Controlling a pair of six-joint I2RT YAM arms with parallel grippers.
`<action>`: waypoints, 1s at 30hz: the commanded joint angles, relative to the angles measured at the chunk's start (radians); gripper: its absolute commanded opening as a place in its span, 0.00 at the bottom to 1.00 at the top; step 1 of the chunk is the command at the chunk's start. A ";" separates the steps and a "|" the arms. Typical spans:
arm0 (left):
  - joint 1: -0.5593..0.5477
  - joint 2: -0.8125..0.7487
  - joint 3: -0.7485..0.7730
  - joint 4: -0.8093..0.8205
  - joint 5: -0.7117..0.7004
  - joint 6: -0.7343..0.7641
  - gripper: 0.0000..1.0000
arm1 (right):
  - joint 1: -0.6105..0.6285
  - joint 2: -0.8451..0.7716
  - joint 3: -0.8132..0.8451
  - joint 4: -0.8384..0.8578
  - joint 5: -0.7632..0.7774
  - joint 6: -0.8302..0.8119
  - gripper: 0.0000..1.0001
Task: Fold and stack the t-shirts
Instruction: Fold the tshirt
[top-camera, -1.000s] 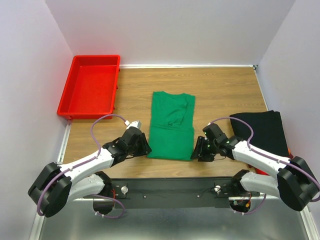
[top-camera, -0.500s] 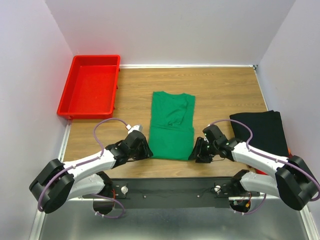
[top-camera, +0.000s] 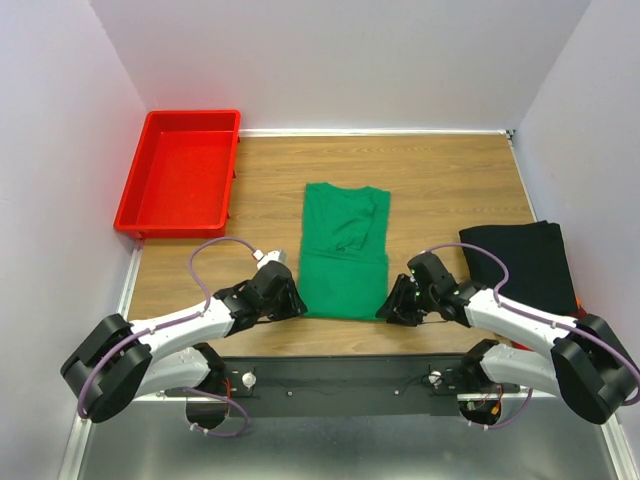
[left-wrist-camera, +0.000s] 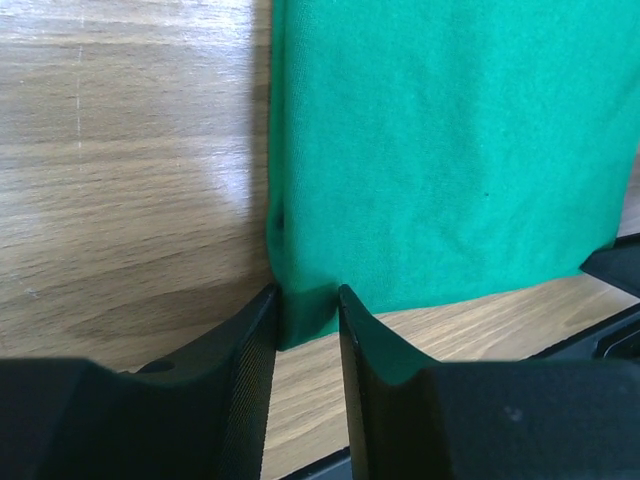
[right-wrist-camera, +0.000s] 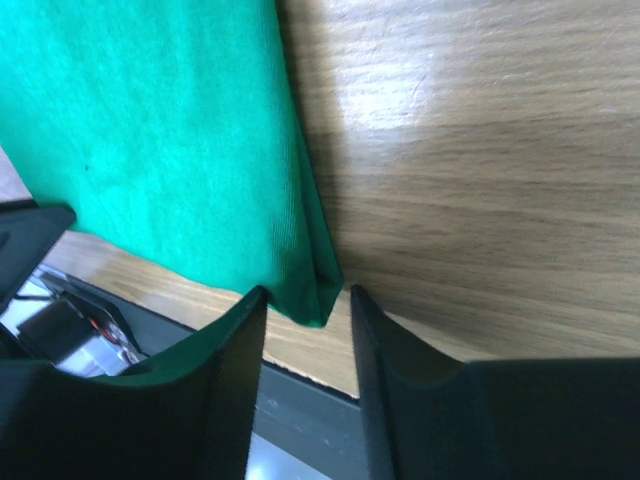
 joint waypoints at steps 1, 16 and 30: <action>-0.014 0.019 -0.004 -0.019 -0.023 -0.006 0.34 | 0.005 0.012 -0.033 0.049 0.047 0.036 0.43; -0.024 -0.059 0.092 -0.132 0.007 0.045 0.00 | 0.005 -0.068 0.075 -0.118 0.019 -0.116 0.00; 0.135 0.071 0.417 -0.200 0.030 0.241 0.00 | -0.014 0.127 0.496 -0.293 0.213 -0.295 0.01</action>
